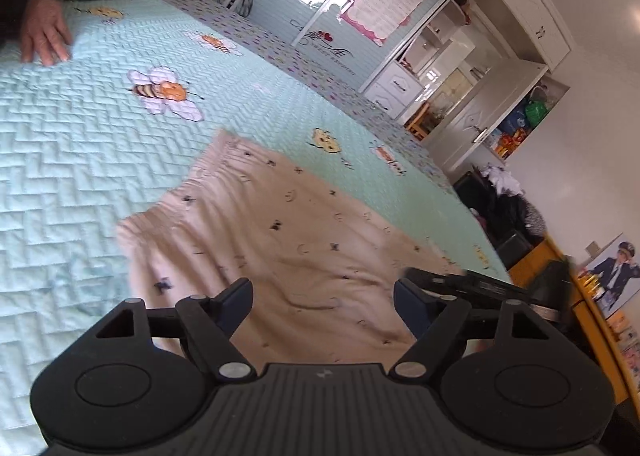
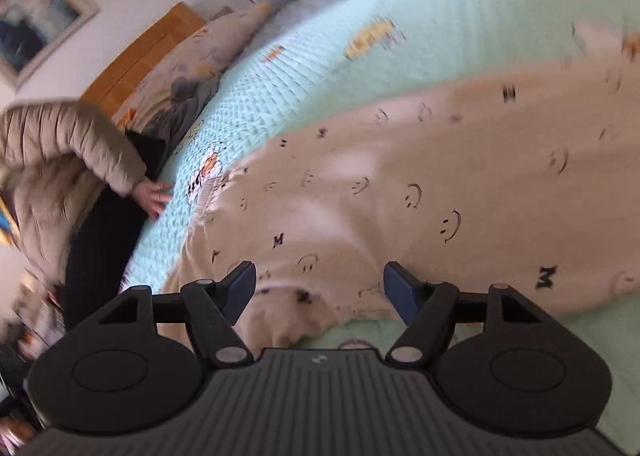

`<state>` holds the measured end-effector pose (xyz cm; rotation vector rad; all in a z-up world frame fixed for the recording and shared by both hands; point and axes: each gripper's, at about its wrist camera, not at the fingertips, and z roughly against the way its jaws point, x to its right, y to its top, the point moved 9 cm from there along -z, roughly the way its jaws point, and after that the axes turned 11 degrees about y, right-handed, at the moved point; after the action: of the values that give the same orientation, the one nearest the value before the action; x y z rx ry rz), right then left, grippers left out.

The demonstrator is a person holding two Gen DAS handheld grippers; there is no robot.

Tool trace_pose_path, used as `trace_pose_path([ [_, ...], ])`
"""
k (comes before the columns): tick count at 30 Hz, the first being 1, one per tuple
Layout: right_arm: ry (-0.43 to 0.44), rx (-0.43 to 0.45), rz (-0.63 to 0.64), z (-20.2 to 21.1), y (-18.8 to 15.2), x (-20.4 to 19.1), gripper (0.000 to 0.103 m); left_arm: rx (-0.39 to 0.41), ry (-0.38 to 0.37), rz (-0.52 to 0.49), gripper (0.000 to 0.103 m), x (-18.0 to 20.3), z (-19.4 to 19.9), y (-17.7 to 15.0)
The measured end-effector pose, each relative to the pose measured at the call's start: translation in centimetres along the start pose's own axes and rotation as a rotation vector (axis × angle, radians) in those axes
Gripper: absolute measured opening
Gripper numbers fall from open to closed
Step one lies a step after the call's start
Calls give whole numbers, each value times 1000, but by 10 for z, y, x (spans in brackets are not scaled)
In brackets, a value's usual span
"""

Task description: Fold clothes

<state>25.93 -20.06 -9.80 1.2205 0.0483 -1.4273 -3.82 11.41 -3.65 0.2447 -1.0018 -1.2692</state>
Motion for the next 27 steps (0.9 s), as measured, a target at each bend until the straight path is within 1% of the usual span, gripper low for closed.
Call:
trace_pose_path([
  [1,1,43,27,16,-6,-10,73,-6,11,7,81,-6,2,-2],
  [2,24,75,41,31,-15,-18,73,-13,22,22,81,-13,2,-4],
  [3,42,90,49,45,-26,-26,73,-19,34,36,81,-19,2,-5],
  [5,46,97,60,66,-55,-37,73,-19,60,75,81,-30,6,-9],
  [7,64,78,63,75,-87,-51,73,-12,85,114,81,-41,13,-12],
  [9,128,79,39,84,-114,-67,73,-13,100,137,81,-49,21,-16],
  [11,219,84,-52,91,-136,-78,73,-32,120,174,82,-60,25,-20],
  [13,290,79,-182,95,-155,-77,73,-54,125,240,84,-73,23,-21],
  [15,331,77,-297,97,-173,-66,73,-70,105,295,84,-80,17,-20],
  [17,380,145,-398,106,-180,-55,71,-83,75,344,84,-84,9,-17],
  [19,429,214,-499,116,-187,-42,70,-96,44,394,84,-89,1,-14],
  [22,484,299,-595,117,-183,-30,69,-118,4,443,83,-90,-11,-9],
  [23,479,313,-606,115,-181,-28,66,-127,-5,444,82,-88,-16,-9],
  [24,476,336,-625,113,-179,-26,65,-140,-10,436,76,-84,-20,-8],
  [25,480,363,-650,112,-177,-24,64,-152,-15,428,62,-81,-24,-8],
  [26,477,378,-666,108,-176,-22,61,-162,-18,422,53,-79,-27,-9],
  [27,474,393,-683,105,-174,-21,53,-169,-18,420,34,-79,-28,-10],
])
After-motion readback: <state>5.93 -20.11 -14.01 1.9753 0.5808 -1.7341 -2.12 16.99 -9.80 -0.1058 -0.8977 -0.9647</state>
